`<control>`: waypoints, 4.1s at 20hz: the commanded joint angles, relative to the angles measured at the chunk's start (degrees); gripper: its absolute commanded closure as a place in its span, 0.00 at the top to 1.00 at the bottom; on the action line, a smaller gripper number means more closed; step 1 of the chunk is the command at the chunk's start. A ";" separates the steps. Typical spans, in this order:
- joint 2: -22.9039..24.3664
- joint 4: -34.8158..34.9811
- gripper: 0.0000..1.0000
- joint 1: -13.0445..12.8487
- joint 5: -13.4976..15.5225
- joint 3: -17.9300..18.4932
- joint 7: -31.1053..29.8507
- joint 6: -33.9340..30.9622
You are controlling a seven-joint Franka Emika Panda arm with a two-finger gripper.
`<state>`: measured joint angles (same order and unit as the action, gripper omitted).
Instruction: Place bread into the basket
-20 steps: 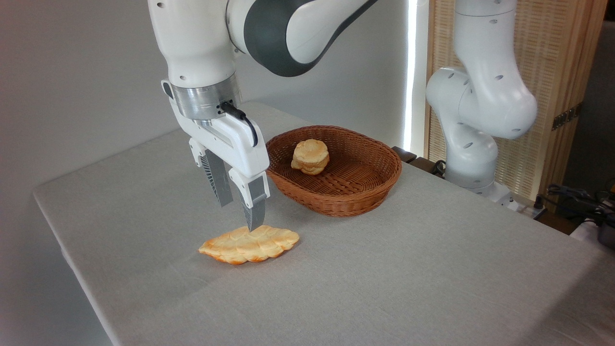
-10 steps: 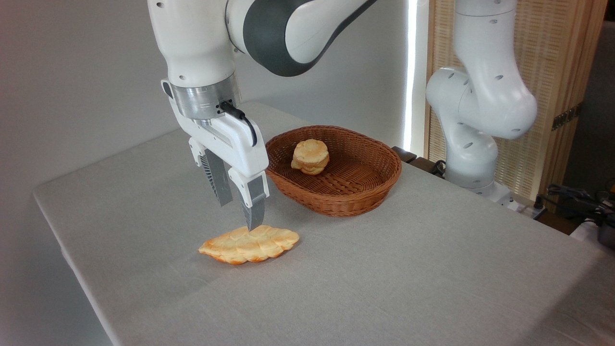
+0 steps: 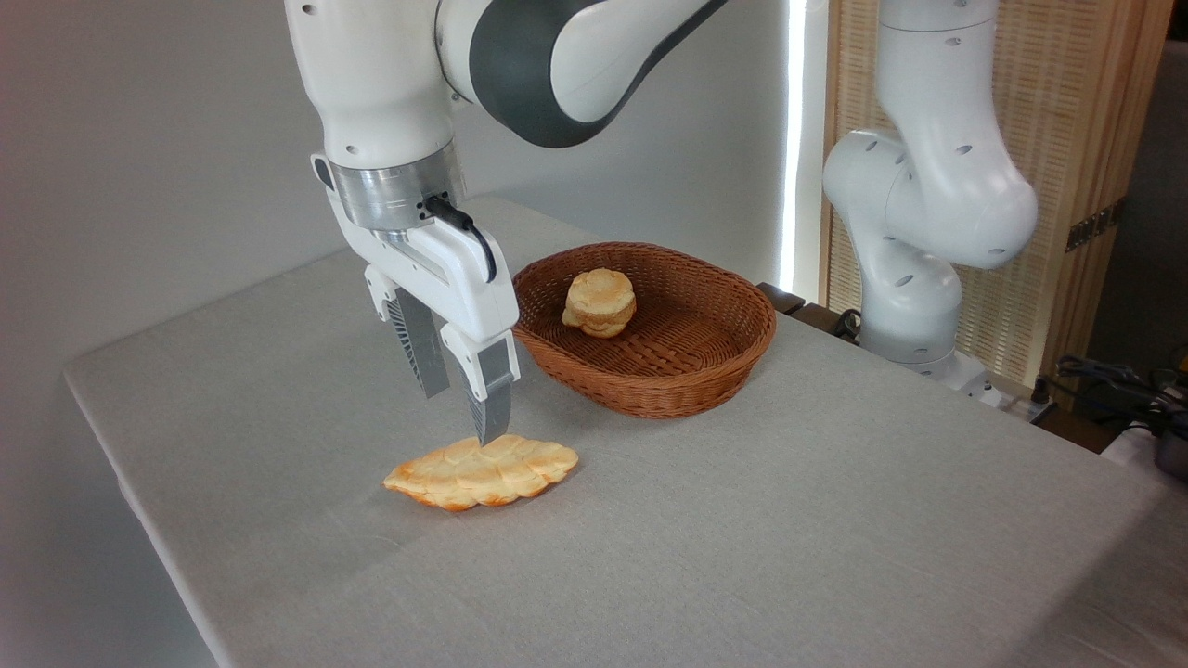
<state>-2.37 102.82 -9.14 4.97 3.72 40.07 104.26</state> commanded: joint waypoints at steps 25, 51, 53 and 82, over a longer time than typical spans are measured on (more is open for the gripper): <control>0.44 -0.34 1.00 -0.27 0.22 0.67 1.85 -0.20; -3.69 7.66 1.00 -4.40 -0.49 -0.12 25.58 7.44; -4.04 7.66 1.00 -4.57 -0.57 -0.21 25.67 7.62; -5.54 7.48 0.31 -4.75 -4.62 -1.44 30.42 9.03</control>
<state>-8.20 109.93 -13.89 1.01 2.29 69.81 111.68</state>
